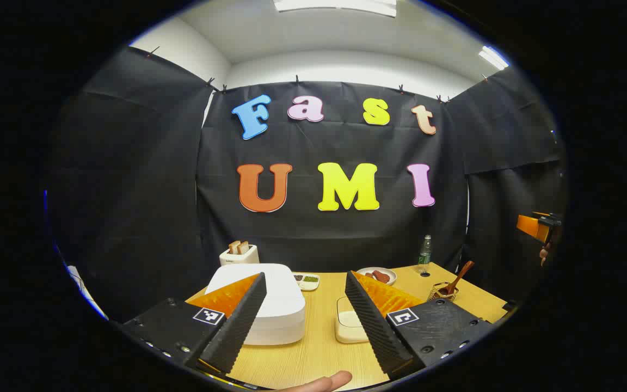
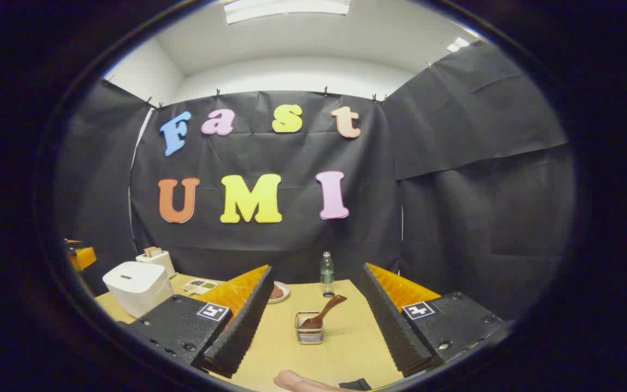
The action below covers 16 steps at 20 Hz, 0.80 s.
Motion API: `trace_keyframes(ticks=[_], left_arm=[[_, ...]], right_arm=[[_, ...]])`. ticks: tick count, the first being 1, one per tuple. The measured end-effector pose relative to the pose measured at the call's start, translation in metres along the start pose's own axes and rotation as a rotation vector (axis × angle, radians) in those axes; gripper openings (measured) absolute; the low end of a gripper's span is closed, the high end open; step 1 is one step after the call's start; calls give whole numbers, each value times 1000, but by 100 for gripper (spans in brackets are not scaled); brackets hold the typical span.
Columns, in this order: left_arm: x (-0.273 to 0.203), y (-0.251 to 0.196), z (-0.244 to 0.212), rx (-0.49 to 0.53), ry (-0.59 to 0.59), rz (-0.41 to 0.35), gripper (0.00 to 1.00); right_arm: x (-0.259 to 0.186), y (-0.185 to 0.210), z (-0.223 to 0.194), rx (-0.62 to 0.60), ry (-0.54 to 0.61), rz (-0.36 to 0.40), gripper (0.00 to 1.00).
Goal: Close the left gripper, press the button to open the rice cooker; take a wooden spoon from the chopstick holder with the right hand, scoop a spoonful of rice and pour it into the rice cooker, then put the wooden spoon back into the chopstick holder.
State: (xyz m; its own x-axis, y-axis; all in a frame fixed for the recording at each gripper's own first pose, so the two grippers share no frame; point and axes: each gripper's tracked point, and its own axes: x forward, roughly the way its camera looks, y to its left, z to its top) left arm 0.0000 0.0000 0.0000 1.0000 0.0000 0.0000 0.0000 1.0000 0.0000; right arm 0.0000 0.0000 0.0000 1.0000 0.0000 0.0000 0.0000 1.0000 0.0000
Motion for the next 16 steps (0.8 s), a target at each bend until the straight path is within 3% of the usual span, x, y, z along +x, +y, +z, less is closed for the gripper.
trace_keyframes(ticks=[16], left_arm=[[24, 19, -8, 64, -7, 52, 93]], right_arm=[[0, -26, 0, 12, -78, -28, 100]])
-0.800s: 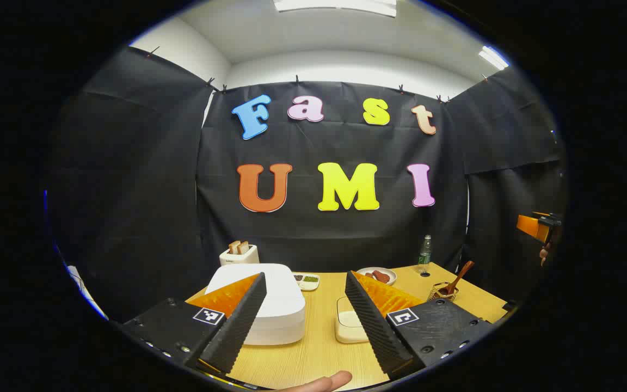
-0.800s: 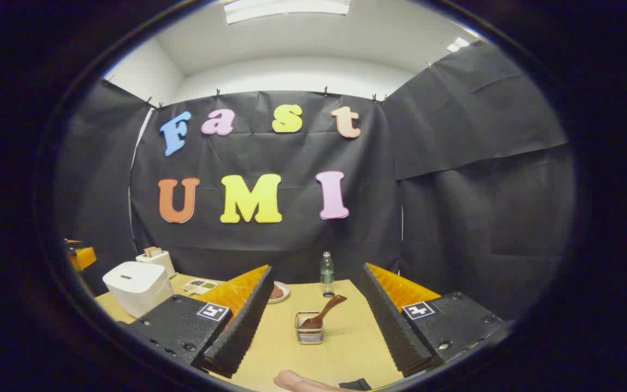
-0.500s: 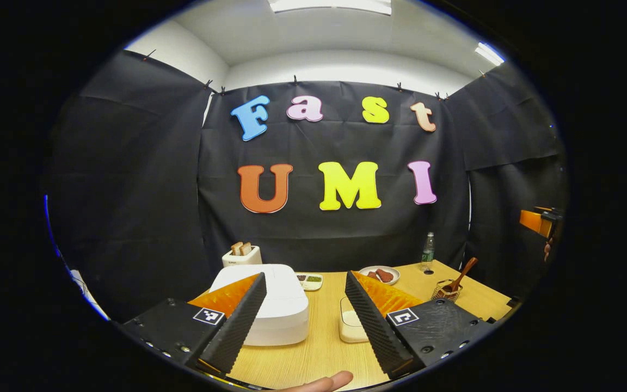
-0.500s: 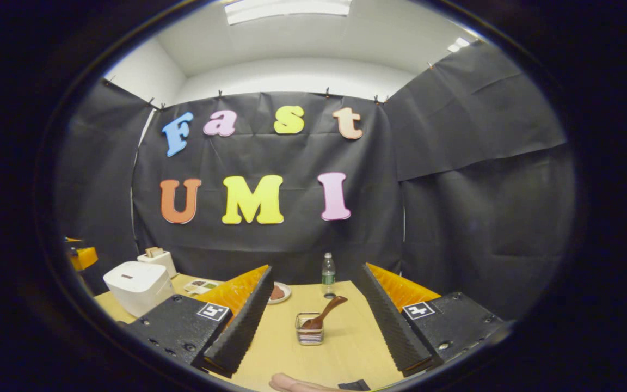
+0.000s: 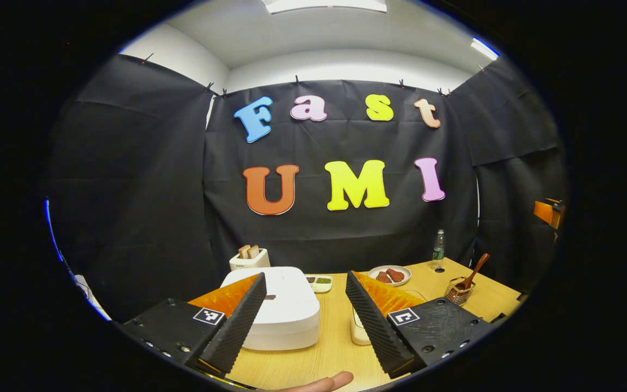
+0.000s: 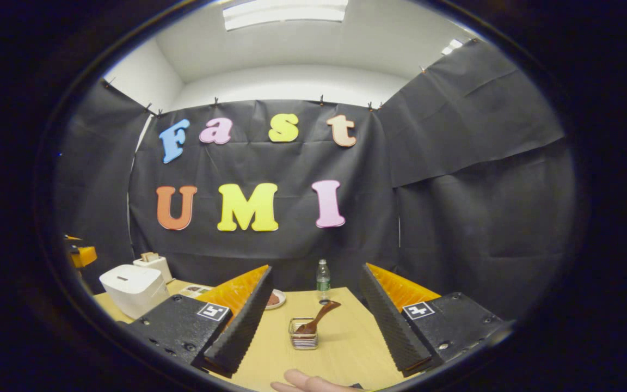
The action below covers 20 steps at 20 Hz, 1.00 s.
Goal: Close the left gripper, press the button to open the rice cooker; take a wooden spoon from the chopstick holder with the right hand, scoop a spoonful of rice and pour it into the rice cooker, then put the wooden spoon back into the chopstick holder.
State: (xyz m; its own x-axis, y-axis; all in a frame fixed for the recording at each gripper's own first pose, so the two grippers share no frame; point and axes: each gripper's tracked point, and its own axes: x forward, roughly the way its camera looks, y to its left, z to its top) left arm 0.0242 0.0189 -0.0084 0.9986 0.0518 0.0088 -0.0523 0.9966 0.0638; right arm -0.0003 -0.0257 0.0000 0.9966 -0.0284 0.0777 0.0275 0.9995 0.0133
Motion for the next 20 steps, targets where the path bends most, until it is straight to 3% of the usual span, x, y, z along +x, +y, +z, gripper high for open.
trace_keyframes(ticks=[9, 11, 16, 18, 20], left_arm=[[55, 35, -23, -21, 60, 54, 96], [75, 46, -35, -9, 92, 68, 88], [113, 65, -71, -31, 198, 97, 87], [123, 67, -89, -66, 259, 93, 73], [130, 73, -102, -74, 300, 110, 66]], right_arm=[[24, -23, -23, 4, 17, -40, 100], [28, -23, -26, 13, 17, -42, 100], [39, -23, -37, 6, 34, -37, 100], [42, -22, -39, -5, 34, -37, 100], [44, -18, -43, -36, 36, -21, 100]])
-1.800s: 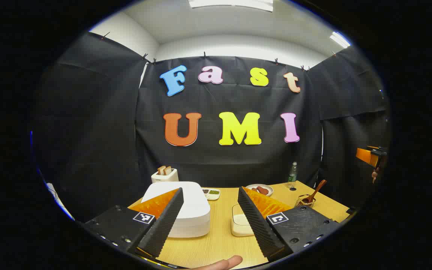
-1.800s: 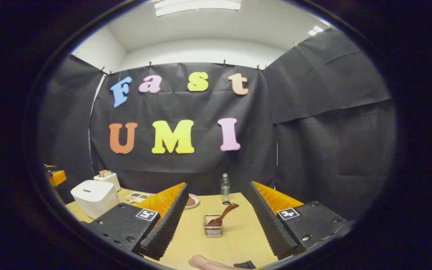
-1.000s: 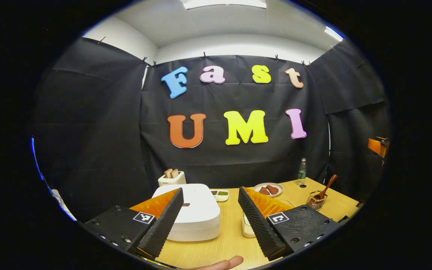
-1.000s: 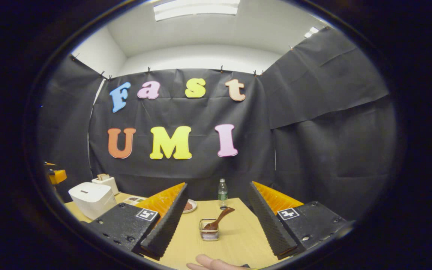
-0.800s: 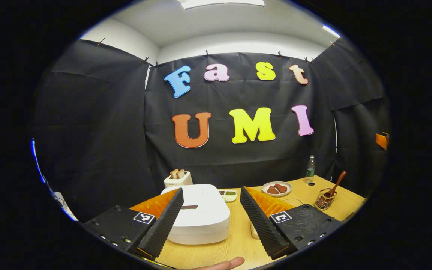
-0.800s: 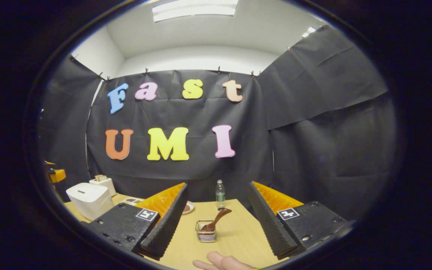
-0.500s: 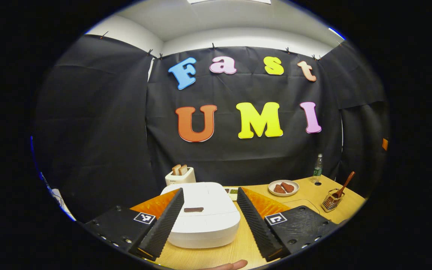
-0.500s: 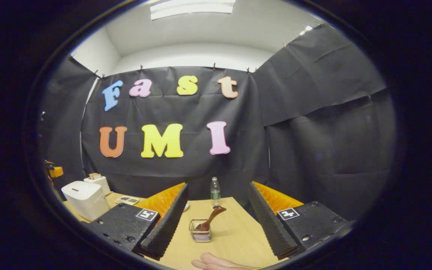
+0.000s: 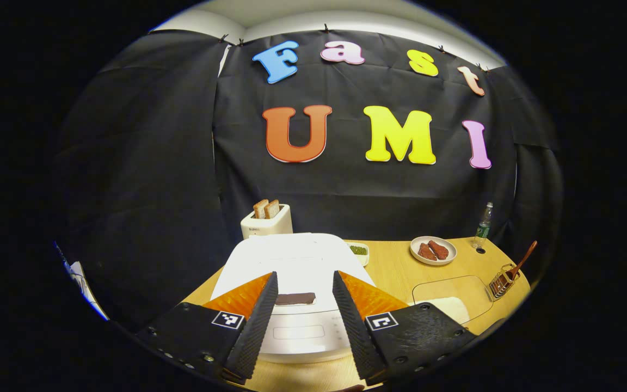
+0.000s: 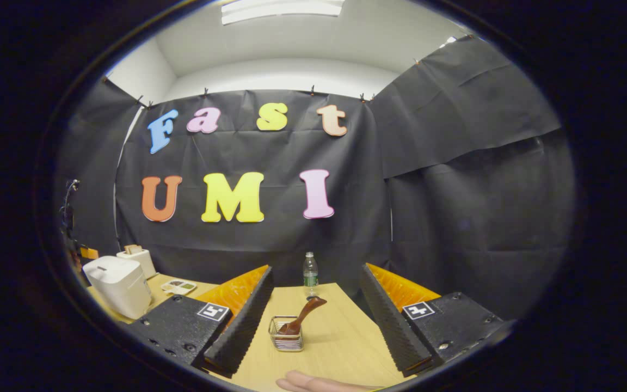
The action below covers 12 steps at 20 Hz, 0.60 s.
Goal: Close the left gripper, press the button to open the rice cooker; take a wooden spoon from the chopstick holder with the right hand, scoop a spoonful of rice and pour it into the rice cooker, then put the wooden spoon back into the chopstick holder.
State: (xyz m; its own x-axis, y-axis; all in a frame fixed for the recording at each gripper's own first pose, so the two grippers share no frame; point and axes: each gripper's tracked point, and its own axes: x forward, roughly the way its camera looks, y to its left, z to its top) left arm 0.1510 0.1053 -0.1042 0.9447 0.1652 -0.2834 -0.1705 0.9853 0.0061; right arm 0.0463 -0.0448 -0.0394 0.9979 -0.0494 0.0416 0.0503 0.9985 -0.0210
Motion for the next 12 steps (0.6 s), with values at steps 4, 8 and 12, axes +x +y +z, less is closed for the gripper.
trace_keyframes(ticks=[4, 8, 12], left_arm=[[14, 3, -19, -20, 67, 7, 32], [23, 2, -29, 8, 91, 14, 30], [32, 3, -37, 27, 110, 32, 30]], right_arm=[[2, 0, -7, 1, 2, 8, 100], [2, 2, -14, -13, 25, 30, 98], [-3, 11, -21, -5, 45, 64, 100]])
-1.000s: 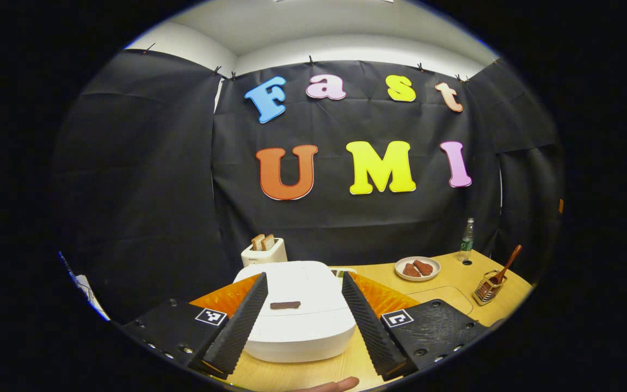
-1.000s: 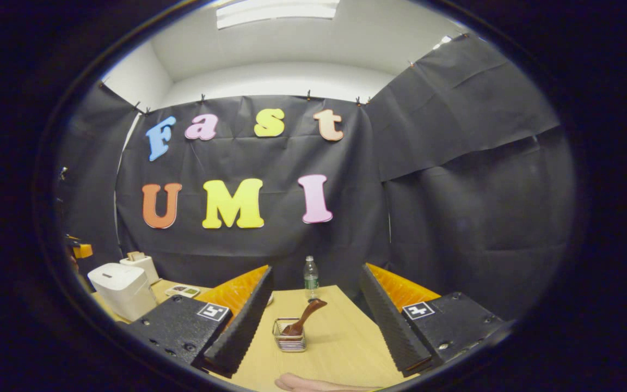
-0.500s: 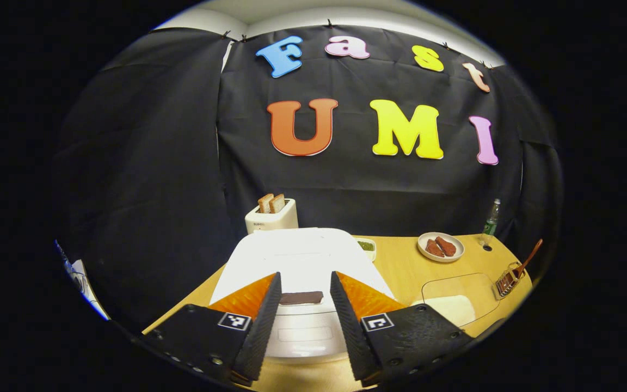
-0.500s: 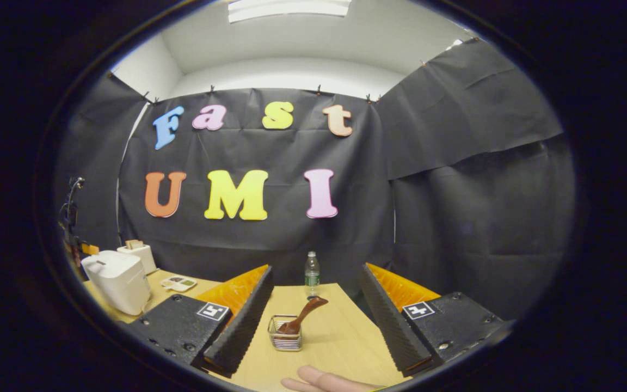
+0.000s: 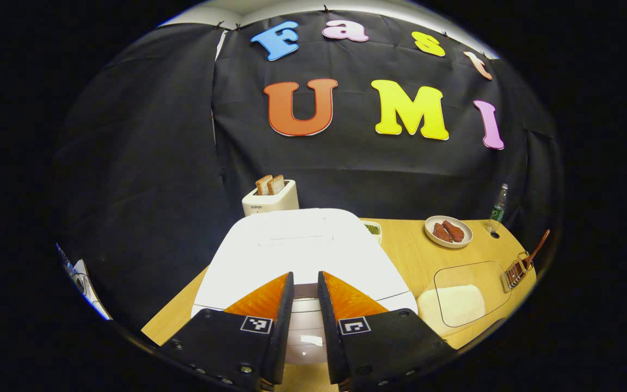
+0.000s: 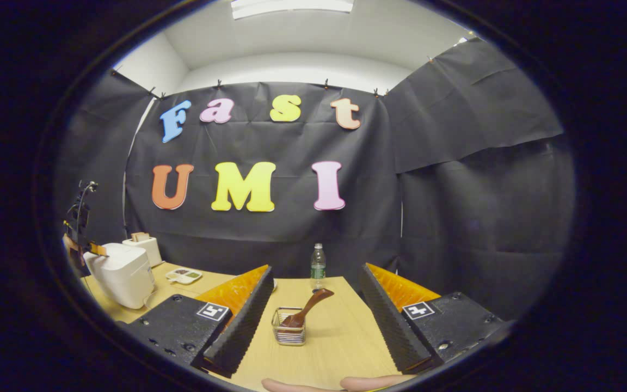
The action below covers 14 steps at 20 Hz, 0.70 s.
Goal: Close the left gripper, press the button to open the rice cooker; take a wooden spoon from the chopstick holder with the right hand, scoop a spoonful of rice and pour it into the rice cooker, then put the wooden spoon back into the chopstick holder.
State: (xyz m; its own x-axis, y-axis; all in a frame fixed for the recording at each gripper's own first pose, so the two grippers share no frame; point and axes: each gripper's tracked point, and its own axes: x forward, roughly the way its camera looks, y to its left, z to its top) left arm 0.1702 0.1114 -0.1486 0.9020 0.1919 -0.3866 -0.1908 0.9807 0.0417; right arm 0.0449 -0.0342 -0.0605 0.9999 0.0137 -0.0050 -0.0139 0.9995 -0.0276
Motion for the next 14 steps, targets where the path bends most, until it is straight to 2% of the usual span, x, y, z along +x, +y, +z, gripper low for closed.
trace_keyframes(ticks=[3, 4, 5, 7, 8, 9, 12, 14], left_arm=[[10, 4, 0, 6, -8, 17, 35], [3, 15, -4, -8, -7, 61, 42], [-2, 17, -2, -33, -12, 61, 1], [10, 14, -9, -19, -11, 51, 2], [12, 14, -9, -6, -16, 46, 2], [10, 14, -15, -19, 13, 41, 2], [13, 13, -13, -78, -9, 32, 1], [15, 13, -15, -64, -7, 21, 1]], right_arm=[[-2, 10, -4, 5, 16, 59, 100], [-2, 12, -9, -5, 31, 74, 100], [-3, 13, -10, -1, 35, 84, 98], [-4, 12, -7, 7, 33, 87, 100], [-5, 12, -7, 10, 29, 89, 98], [-5, 11, -7, 6, 32, 85, 100], [-8, 5, -4, 19, 20, 56, 100], [-11, 9, -4, 23, 22, 56, 100]])
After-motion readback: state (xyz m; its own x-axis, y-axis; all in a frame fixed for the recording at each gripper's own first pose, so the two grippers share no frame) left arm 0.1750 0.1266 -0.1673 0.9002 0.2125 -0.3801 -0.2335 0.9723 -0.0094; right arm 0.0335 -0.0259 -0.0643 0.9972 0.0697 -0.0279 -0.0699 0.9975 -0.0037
